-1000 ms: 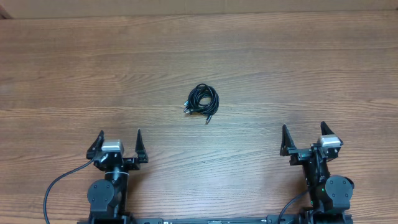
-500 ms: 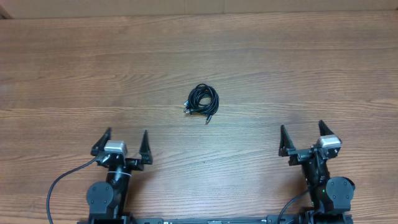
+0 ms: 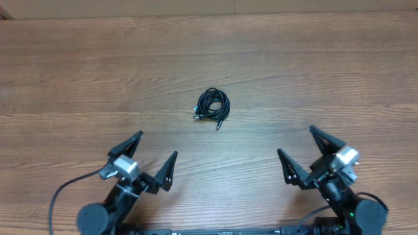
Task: Untangle cables
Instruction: 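Move both grippers inward toward the black cable bundle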
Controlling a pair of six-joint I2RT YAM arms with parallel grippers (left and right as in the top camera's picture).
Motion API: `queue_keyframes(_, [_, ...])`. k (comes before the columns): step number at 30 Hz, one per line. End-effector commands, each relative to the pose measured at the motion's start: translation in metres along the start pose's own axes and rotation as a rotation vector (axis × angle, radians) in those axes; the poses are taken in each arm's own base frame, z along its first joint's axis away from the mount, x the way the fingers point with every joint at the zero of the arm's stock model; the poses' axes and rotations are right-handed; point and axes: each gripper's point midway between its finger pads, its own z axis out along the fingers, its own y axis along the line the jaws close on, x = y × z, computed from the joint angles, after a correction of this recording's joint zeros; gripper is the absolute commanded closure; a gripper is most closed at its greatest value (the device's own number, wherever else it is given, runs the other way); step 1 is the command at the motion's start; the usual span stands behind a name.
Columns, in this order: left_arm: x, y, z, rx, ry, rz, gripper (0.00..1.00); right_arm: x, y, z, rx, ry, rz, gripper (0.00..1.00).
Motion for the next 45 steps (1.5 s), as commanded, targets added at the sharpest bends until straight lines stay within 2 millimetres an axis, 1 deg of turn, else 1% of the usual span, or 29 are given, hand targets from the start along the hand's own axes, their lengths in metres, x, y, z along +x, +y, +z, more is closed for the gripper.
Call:
queue_keyframes(1, [-0.050, -0.008, -0.010, -0.049, -0.010, 0.139, 0.00, -0.052, 0.001, -0.007, 0.096, -0.062, -0.078, 0.00])
queue_keyframes(4, [-0.061, -0.007, -0.008, -0.069, 0.085, 0.153, 0.00, -0.055, 0.002, -0.007, 0.122, 0.028, -0.042, 0.00])
queue_keyframes(6, [-0.066, -0.004, 0.000, -0.077, 0.179, 0.109, 0.00, -0.052, -0.001, -0.005, 0.145, 0.119, 0.005, 0.00])
queue_keyframes(10, [-0.071, 0.003, 0.022, -0.055, 0.391, 0.048, 0.00, -0.051, -0.004, 0.003, 0.165, 0.278, 0.032, 0.00])
queue_keyframes(13, [-0.067, 0.014, 0.040, -0.052, 0.640, -0.034, 0.00, -0.055, -0.012, 0.016, 0.187, 0.413, 0.079, 0.00])
queue_keyframes(15, [-0.065, 0.019, 0.053, -0.040, 0.777, -0.126, 0.00, -0.047, -0.017, 0.026, 0.198, 0.559, 0.172, 0.00])
queue_keyframes(16, [-0.064, 0.017, 0.060, -0.010, 0.816, -0.169, 0.00, -0.042, -0.017, 0.030, 0.188, 0.622, 0.218, 0.00])
queue_keyframes(17, [-0.064, 0.009, 0.070, 0.065, 0.855, -0.245, 0.00, -0.037, -0.013, 0.036, 0.150, 0.688, 0.280, 0.00])
queue_keyframes(19, [-0.066, -0.003, 0.082, 0.163, 0.871, -0.336, 0.00, -0.030, -0.002, 0.047, 0.060, 0.758, 0.377, 0.00])
queue_keyframes(20, [-0.066, -0.013, 0.089, 0.238, 0.885, -0.432, 0.00, -0.031, 0.008, 0.056, -0.034, 0.774, 0.436, 0.00])
queue_keyframes(22, [-0.060, -0.019, 0.098, 0.299, 0.910, -0.558, 0.00, -0.033, 0.033, 0.067, -0.249, 0.790, 0.573, 0.00])
queue_keyframes(24, [-0.045, -0.012, 0.105, 0.286, 0.956, -0.610, 0.00, -0.023, 0.033, 0.072, -0.286, 0.831, 0.659, 0.00])
queue_keyframes(26, [-0.024, -0.005, 0.108, 0.261, 1.031, -0.662, 0.00, -0.004, 0.024, 0.083, -0.297, 0.878, 0.741, 0.00])
queue_keyframes(29, [0.005, 0.006, 0.108, 0.188, 1.139, -0.673, 0.01, 0.024, 0.014, 0.094, -0.273, 0.951, 0.803, 0.00])
queue_keyframes(30, [0.029, 0.018, 0.106, 0.092, 1.226, -0.658, 0.00, 0.050, 0.004, 0.100, -0.171, 1.027, 0.822, 0.00])
queue_keyframes(31, [0.039, 0.025, 0.105, 0.026, 1.266, -0.663, 0.00, 0.068, -0.004, 0.102, -0.079, 1.075, 0.825, 0.00])
queue_keyframes(32, [0.052, 0.034, 0.104, -0.069, 1.313, -0.682, 0.00, 0.090, -0.012, 0.102, 0.049, 1.138, 0.821, 0.00])
queue_keyframes(33, [0.067, 0.046, 0.100, -0.202, 1.366, -0.708, 0.00, 0.110, -0.013, 0.103, 0.119, 1.192, 0.802, 0.00])
queue_keyframes(34, [0.074, 0.050, 0.098, -0.259, 1.390, -0.720, 0.00, 0.117, -0.010, 0.104, 0.123, 1.215, 0.795, 0.00])
queue_keyframes(36, [0.090, 0.054, 0.096, -0.318, 1.450, -0.719, 0.01, 0.138, 0.005, 0.110, 0.091, 1.275, 0.787, 0.00])
queue_keyframes(38, [0.102, 0.050, 0.095, -0.310, 1.497, -0.721, 0.00, 0.146, 0.009, 0.120, 0.082, 1.269, 0.795, 0.00])
queue_keyframes(39, [0.106, 0.049, 0.095, -0.308, 1.515, -0.723, 0.00, 0.147, 0.007, 0.132, 0.090, 1.230, 0.814, 0.00])
queue_keyframes(41, [0.116, 0.045, 0.095, -0.305, 1.553, -0.726, 0.00, 0.141, 0.002, 0.152, 0.100, 1.148, 0.845, 0.00])
queue_keyframes(42, [0.125, 0.043, 0.095, -0.303, 1.581, -0.729, 0.00, 0.127, -0.006, 0.182, 0.091, 1.018, 0.832, 0.00])
queue_keyframes(44, [0.129, 0.043, 0.097, -0.300, 1.589, -0.725, 0.00, 0.127, -0.016, 0.190, 0.143, 0.971, 0.772, 0.00])
queue_keyframes(45, [0.133, 0.044, 0.097, -0.309, 1.595, -0.708, 0.00, 0.135, -0.030, 0.191, 0.243, 0.958, 0.714, 0.00])
